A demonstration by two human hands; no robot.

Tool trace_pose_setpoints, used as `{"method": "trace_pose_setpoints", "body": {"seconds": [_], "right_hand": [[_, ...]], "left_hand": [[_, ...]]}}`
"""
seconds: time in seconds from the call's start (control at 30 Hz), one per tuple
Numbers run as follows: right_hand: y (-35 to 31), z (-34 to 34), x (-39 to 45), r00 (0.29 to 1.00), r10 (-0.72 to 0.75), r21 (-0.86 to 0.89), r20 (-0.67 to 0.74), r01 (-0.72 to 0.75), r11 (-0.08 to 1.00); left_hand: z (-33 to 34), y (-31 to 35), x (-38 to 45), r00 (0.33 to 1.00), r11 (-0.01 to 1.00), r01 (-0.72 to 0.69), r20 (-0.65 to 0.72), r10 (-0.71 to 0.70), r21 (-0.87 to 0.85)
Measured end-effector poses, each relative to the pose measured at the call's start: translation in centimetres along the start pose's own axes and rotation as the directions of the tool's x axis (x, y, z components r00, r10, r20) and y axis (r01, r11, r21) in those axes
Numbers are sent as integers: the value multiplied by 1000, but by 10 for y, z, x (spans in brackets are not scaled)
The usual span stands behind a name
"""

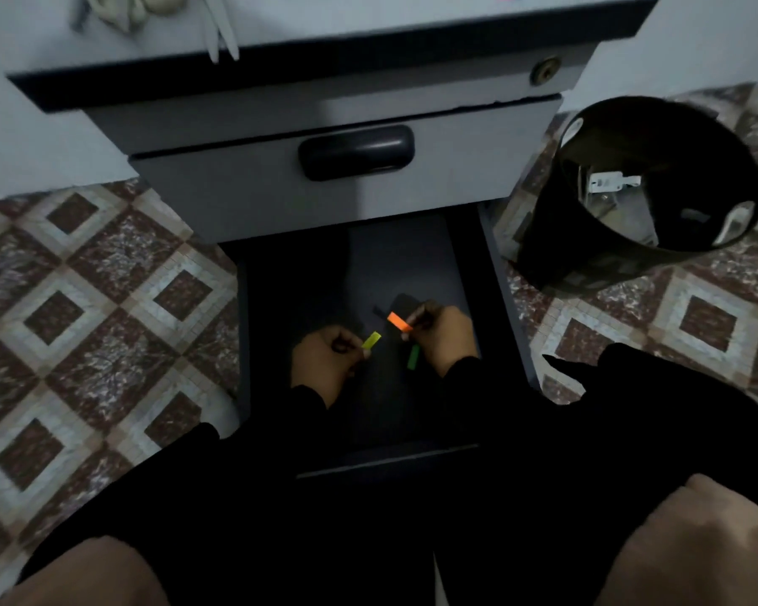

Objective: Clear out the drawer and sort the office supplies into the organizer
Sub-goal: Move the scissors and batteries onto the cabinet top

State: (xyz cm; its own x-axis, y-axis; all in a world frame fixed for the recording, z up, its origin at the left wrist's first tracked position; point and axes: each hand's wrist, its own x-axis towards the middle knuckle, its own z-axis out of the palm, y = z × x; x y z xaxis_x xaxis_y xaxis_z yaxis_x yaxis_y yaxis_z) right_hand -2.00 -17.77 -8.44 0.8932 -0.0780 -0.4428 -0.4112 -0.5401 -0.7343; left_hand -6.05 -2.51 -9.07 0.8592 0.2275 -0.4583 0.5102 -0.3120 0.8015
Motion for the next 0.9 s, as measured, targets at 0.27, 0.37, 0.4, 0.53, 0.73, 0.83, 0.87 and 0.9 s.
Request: {"method": "trace_pose_setpoints", "body": {"seconds": [0.27, 0.37, 0.4, 0.53, 0.73, 0.83, 0.87, 0.9], "right_hand": [[-51, -60, -38, 976, -219, 82, -14, 220, 972], [-74, -85, -53, 956, -292, 112, -26, 293, 950], [-82, -93, -56, 949, -313, 115, -32, 315, 942], [-120, -127, -68, 910, -400, 97, -111, 411, 907], [-174, -173, -64, 861, -483, 86, -163, 500, 862], [-197, -190, -57, 847, -496, 63, -190, 515, 855], [-204, -195, -53, 842, -500, 48, -200, 518, 854], [-212, -199, -49, 836, -507, 27, -211, 523, 852]], "left_hand": [[-25, 66, -38, 988, 986, -152, -5, 152, -75], [-34, 95, -52, 973, 969, -230, -23, 229, -85], [-37, 105, -55, 967, 964, -254, -28, 252, -80], [-51, 153, -70, 947, 941, -321, -56, 316, -113], [-69, 231, -82, 893, 887, -449, -86, 441, -111], [-73, 261, -80, 879, 877, -475, -101, 467, -78], [-74, 269, -78, 876, 875, -478, -104, 470, -73], [-75, 278, -74, 873, 872, -484, -103, 476, -70]]}}
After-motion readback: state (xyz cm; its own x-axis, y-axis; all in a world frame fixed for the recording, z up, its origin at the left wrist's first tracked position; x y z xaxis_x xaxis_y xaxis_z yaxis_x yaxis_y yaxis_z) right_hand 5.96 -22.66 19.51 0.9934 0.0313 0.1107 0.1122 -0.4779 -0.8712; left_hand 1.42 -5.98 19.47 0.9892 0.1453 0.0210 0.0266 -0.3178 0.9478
